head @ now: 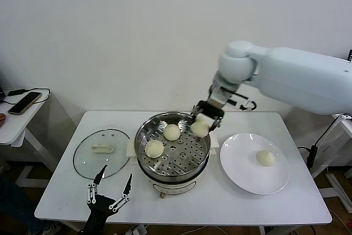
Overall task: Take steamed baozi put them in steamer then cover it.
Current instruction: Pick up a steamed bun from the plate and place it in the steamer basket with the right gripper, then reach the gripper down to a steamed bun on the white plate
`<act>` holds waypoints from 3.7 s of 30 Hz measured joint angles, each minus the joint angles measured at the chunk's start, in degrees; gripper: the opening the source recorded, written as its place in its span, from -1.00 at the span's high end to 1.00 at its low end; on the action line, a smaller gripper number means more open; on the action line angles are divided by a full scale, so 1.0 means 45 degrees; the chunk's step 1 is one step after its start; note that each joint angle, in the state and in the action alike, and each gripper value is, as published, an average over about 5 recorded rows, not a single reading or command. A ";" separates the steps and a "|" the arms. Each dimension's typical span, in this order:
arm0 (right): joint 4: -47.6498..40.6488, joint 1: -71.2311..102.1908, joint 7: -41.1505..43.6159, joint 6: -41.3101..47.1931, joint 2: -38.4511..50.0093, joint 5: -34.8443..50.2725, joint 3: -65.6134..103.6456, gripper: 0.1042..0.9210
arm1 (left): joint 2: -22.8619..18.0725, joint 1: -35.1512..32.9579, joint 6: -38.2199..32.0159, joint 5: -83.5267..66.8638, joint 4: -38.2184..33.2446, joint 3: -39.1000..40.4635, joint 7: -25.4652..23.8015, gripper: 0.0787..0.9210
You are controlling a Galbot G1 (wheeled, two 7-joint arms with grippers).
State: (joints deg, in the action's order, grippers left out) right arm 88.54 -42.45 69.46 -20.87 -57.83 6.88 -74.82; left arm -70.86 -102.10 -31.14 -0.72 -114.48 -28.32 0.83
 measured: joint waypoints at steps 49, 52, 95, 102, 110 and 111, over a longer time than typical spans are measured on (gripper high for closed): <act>-0.0275 0.2372 0.0369 -0.2332 -0.2531 -0.2802 0.0643 -0.76 | -0.0005 -0.0001 -0.0203 -0.0145 0.0190 -0.0168 0.0075 -0.77; -0.0441 0.2125 0.0658 -0.1841 -0.1970 -0.2334 0.1120 -0.76 | -0.0007 -0.0017 -0.0178 -0.0145 0.0153 -0.0169 0.0073 -0.77; -0.8408 0.8088 -0.0104 0.4625 0.3858 -0.1268 0.5179 -0.76 | -0.0026 -0.0003 -0.0106 -0.0095 0.0083 -0.0145 0.0081 -0.77; -0.8911 0.8691 -0.0502 0.4598 0.3510 -0.1336 0.5567 -0.76 | -0.0031 0.0012 -0.0104 -0.0094 0.0102 -0.0146 0.0085 -0.77; -0.9108 0.9005 -0.0702 0.4597 0.3298 -0.1377 0.5718 -0.75 | -0.0033 0.0021 -0.0102 -0.0094 0.0144 -0.0159 0.0091 -0.77; -0.9109 0.9016 -0.0711 0.4605 0.3296 -0.1381 0.5724 -0.72 | -0.0034 0.0021 -0.0102 -0.0094 0.0148 -0.0156 0.0091 -0.77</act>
State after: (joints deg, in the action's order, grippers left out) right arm 47.55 -1.88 66.26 -0.15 -43.00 0.67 -49.06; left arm -71.01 -102.01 -31.60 -1.15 -113.81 -29.02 1.24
